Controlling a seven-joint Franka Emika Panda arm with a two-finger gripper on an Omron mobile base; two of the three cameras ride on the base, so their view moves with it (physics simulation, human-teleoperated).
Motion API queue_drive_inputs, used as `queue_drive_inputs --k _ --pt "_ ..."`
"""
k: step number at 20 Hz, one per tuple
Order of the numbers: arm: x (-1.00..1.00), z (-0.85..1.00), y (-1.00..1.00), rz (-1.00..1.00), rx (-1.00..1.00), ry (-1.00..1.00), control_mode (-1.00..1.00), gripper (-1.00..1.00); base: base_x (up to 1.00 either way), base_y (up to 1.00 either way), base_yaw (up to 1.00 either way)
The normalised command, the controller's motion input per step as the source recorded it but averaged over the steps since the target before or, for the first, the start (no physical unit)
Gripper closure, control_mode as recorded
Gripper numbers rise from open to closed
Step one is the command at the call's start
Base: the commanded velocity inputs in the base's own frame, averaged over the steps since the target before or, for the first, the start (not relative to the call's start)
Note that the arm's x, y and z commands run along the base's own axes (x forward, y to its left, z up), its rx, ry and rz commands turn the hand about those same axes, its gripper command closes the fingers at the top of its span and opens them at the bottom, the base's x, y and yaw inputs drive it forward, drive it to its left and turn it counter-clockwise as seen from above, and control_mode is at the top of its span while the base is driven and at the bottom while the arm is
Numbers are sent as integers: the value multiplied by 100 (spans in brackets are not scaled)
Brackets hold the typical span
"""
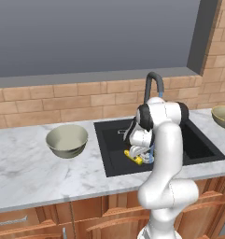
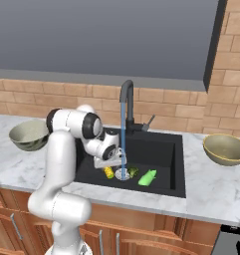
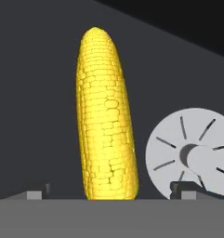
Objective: Pick the corns from the sink and place them in one bowl. Place the broccoli in the other bowl. Then turn off the sink faucet.
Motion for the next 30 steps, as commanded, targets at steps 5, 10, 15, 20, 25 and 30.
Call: queue_drive_inputs --k 5,10,15,20,25,30 --pt "29 -35 0 0 0 6 -100 -100 0 0 0" --pt "0 -45 0 0 0 4 -100 -100 0 0 0" --pt "0 -39 0 0 0 3 -100 -100 0 0 0" --pt "0 -47 0 0 0 8 -100 100 0 0 0" --pt "-9 -10 0 0 0 -3 -100 100 0 0 0" --pt "-31 18 8 0 1 -14 -100 100 0 0 0"
